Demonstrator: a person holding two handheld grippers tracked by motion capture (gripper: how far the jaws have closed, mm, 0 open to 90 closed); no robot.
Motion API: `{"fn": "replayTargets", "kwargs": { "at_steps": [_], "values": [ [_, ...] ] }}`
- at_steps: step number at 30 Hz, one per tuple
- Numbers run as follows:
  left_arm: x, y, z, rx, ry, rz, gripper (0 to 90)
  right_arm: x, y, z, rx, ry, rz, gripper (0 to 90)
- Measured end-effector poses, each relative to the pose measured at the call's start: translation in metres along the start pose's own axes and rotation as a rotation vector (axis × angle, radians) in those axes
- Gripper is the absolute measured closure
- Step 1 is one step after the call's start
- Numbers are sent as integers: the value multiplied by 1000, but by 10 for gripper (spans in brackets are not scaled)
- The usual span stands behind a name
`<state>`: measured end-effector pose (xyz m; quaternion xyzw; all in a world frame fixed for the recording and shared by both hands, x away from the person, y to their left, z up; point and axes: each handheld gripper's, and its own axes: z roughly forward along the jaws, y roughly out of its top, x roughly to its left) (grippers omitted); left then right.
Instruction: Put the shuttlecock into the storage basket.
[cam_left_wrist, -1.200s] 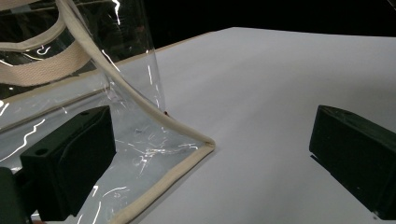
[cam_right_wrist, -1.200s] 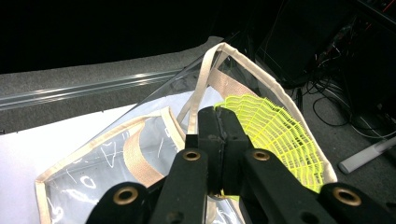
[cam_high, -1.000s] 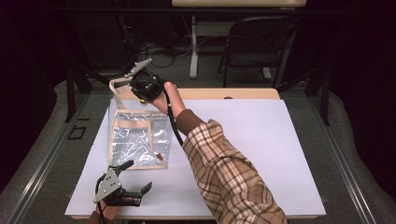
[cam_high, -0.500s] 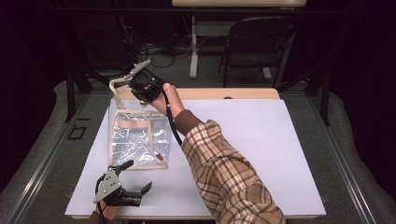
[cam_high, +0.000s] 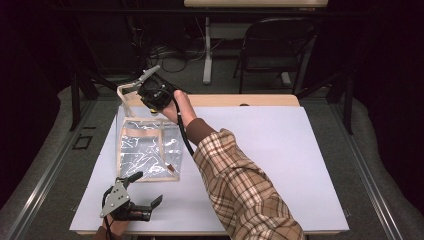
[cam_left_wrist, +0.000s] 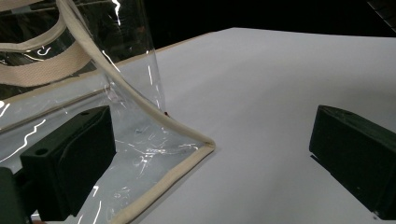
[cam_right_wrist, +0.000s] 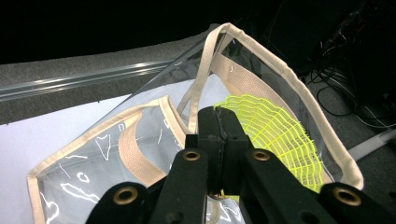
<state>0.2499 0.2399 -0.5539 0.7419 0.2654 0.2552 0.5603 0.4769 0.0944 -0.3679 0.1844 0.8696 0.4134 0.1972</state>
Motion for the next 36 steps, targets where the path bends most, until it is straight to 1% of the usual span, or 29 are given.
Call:
{"fn": "replayTargets", "kwargs": {
  "at_steps": [27,36],
  "values": [
    [0,0,0,0,0,0,3,3,-3,15,45,8,0,900],
    [0,0,0,-1,0,0,3,2,-5,19,61,1,-2,900]
  ]
}}
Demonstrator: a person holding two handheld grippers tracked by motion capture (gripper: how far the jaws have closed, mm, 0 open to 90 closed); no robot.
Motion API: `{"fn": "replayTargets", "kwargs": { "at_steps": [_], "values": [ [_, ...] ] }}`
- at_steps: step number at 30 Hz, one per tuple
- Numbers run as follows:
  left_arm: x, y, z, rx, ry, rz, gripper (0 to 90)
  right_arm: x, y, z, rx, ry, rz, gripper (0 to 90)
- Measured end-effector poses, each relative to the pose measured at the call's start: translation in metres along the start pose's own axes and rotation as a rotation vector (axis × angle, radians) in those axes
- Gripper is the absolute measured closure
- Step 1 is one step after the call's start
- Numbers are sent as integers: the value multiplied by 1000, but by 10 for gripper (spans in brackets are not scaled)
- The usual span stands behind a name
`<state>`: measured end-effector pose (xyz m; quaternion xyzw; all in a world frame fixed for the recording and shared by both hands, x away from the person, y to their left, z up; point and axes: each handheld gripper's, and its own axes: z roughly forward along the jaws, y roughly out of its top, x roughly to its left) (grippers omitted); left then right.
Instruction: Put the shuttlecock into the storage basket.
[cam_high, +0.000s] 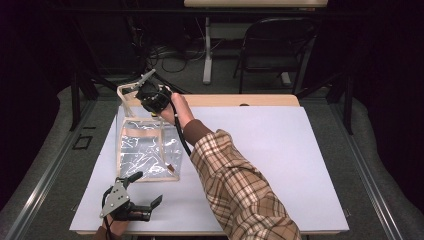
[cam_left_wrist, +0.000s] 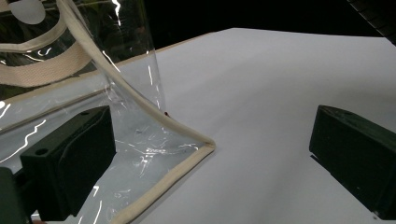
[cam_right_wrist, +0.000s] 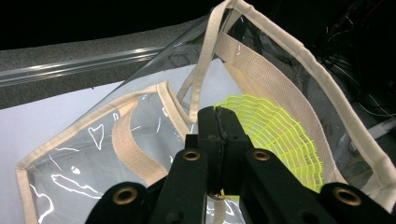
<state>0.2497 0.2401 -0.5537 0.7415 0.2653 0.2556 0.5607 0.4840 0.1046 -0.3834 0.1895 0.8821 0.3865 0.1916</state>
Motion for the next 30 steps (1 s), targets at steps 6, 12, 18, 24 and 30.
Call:
{"fn": "replayTargets", "kwargs": {
  "at_steps": [6,12,18,24,30],
  "values": [
    [0,0,0,-1,0,-1,3,-3,-2,2,7,-15,4,900],
    [0,0,0,-1,0,-1,3,-5,-4,4,17,-35,4,900],
    [0,0,0,-1,0,-2,3,-7,-5,7,27,-54,10,900],
    [0,0,0,-1,0,-1,3,-7,-5,9,50,-79,-5,899],
    [0,0,0,-2,0,-2,3,-8,-3,12,70,-107,-5,867]
  ]
}}
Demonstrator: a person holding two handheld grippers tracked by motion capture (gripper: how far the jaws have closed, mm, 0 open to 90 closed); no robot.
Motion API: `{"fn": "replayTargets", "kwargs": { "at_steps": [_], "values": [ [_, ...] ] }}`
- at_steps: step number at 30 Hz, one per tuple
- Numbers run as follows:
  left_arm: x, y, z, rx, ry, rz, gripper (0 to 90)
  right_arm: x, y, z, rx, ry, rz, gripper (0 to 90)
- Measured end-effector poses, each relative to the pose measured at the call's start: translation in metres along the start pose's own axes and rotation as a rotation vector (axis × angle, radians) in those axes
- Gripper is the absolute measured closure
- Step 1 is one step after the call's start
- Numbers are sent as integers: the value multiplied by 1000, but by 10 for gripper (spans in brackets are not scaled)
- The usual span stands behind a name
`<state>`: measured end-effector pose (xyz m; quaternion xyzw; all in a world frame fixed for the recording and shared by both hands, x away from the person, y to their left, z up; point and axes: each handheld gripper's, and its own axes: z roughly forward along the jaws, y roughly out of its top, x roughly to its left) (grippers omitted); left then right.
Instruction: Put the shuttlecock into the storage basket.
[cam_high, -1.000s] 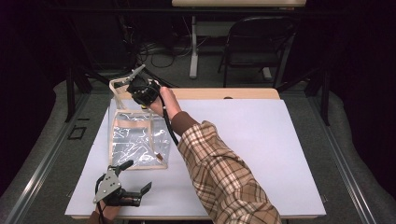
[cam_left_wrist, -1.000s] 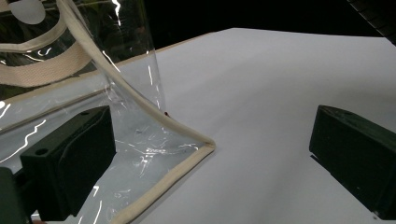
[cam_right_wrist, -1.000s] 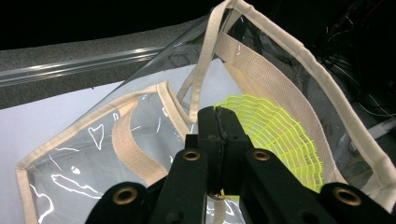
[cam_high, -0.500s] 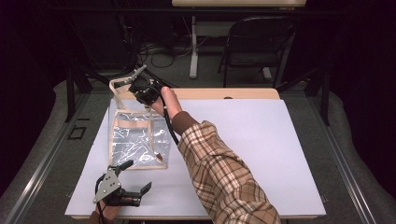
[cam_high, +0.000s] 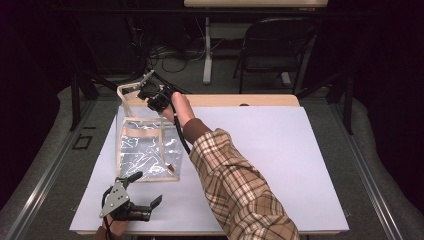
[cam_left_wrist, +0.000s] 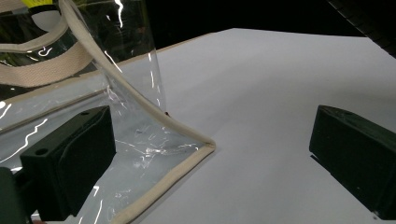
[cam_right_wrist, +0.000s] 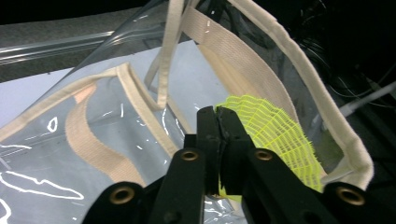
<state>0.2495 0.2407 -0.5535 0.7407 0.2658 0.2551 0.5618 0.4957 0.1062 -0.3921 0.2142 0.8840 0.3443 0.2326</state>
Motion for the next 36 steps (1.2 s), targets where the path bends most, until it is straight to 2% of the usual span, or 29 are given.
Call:
{"fn": "replayTargets", "kwargs": {
  "at_steps": [6,9,16,23,26,36],
  "values": [
    [0,0,0,-1,0,-1,3,-1,1,0,1,-11,20,719],
    [0,0,0,0,1,0,3,-1,1,-3,0,-1,36,632],
    [0,0,0,2,0,1,3,-5,-1,-13,-14,65,87,421],
    [-1,0,1,9,0,3,3,-5,-2,-30,-33,123,95,223],
    [-1,1,1,8,2,1,3,-6,-4,-36,-32,144,101,162],
    [-1,1,2,12,5,2,3,-12,-17,-56,-53,186,123,68]
  ]
}}
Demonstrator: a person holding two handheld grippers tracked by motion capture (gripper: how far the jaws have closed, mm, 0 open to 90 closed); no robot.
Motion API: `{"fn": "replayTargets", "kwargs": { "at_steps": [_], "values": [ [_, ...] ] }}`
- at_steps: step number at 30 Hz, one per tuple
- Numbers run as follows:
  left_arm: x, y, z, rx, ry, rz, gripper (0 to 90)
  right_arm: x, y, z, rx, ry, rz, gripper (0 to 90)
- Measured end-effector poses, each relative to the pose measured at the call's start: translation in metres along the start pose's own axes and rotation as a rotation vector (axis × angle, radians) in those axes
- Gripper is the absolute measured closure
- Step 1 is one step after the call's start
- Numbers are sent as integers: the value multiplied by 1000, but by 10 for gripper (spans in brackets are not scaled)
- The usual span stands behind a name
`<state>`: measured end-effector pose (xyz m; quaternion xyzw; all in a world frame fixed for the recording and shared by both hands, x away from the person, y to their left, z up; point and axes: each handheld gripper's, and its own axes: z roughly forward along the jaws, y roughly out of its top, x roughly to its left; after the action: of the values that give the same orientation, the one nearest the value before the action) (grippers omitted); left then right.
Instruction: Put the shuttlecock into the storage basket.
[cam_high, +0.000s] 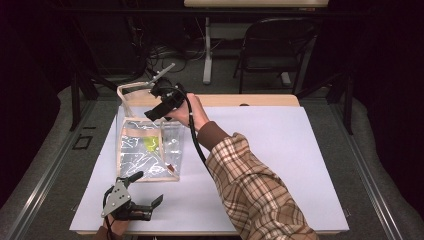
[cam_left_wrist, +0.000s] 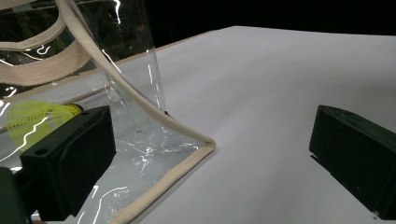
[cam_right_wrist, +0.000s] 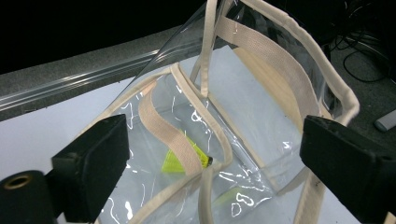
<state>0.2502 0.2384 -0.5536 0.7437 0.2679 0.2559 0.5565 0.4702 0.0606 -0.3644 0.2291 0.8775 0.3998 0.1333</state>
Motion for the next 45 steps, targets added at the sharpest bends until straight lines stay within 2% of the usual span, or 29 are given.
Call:
{"fn": "replayTargets", "kwargs": {
  "at_steps": [3,11,22,30,36,39,45],
  "values": [
    [0,0,-1,1,5,0,3,-2,-6,-6,-6,9,10,50],
    [0,-1,0,-1,-2,0,3,-8,-24,-23,-19,-8,23,10],
    [-1,-1,-1,0,-6,4,3,-18,-49,-52,-50,-30,52,0],
    [-1,-1,-1,0,-7,4,3,-19,-69,-69,-64,-35,70,0],
    [-1,-1,-1,-1,-6,5,3,-20,-87,-80,-64,-49,65,0],
    [-1,-1,-1,-1,-5,2,3,-20,-98,-88,-77,-58,77,0],
    [0,-1,-1,0,-4,4,3,-23,-121,-100,-66,-85,87,0]
  ]
}}
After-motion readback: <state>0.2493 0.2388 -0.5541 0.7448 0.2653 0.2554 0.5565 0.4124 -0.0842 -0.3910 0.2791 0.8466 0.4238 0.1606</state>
